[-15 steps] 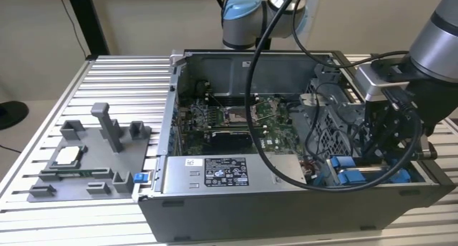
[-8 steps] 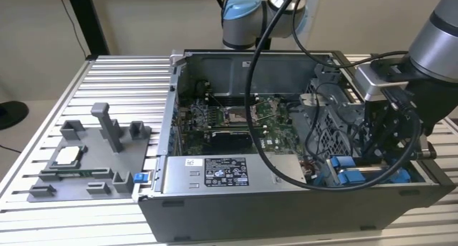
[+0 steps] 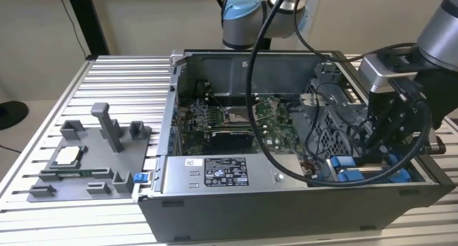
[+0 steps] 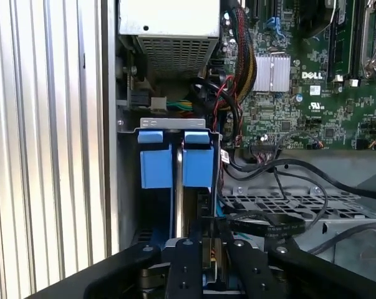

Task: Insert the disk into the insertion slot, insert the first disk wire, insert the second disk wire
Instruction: 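Insert the second disk wire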

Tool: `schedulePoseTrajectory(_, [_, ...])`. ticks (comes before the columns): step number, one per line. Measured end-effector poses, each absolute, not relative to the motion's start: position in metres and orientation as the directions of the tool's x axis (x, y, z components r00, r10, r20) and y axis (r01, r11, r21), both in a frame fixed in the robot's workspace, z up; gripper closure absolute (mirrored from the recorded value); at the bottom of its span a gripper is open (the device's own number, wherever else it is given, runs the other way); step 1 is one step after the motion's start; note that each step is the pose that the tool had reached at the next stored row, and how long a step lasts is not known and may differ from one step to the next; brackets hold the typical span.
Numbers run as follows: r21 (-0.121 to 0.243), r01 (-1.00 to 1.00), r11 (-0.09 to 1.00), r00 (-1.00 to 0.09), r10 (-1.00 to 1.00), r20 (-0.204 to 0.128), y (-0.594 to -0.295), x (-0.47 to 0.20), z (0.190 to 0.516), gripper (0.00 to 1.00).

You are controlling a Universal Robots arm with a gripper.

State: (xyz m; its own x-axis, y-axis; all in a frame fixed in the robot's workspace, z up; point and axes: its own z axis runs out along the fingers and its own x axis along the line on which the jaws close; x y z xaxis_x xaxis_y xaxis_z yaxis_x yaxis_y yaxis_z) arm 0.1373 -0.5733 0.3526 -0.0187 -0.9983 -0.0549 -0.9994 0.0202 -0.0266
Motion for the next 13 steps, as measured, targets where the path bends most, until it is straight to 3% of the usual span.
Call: schedulePoseTrajectory(13, [-0.027,-0.999,0.02,-0.019,-0.998,-0.055,-0.573,0.137,0.398,0.0])
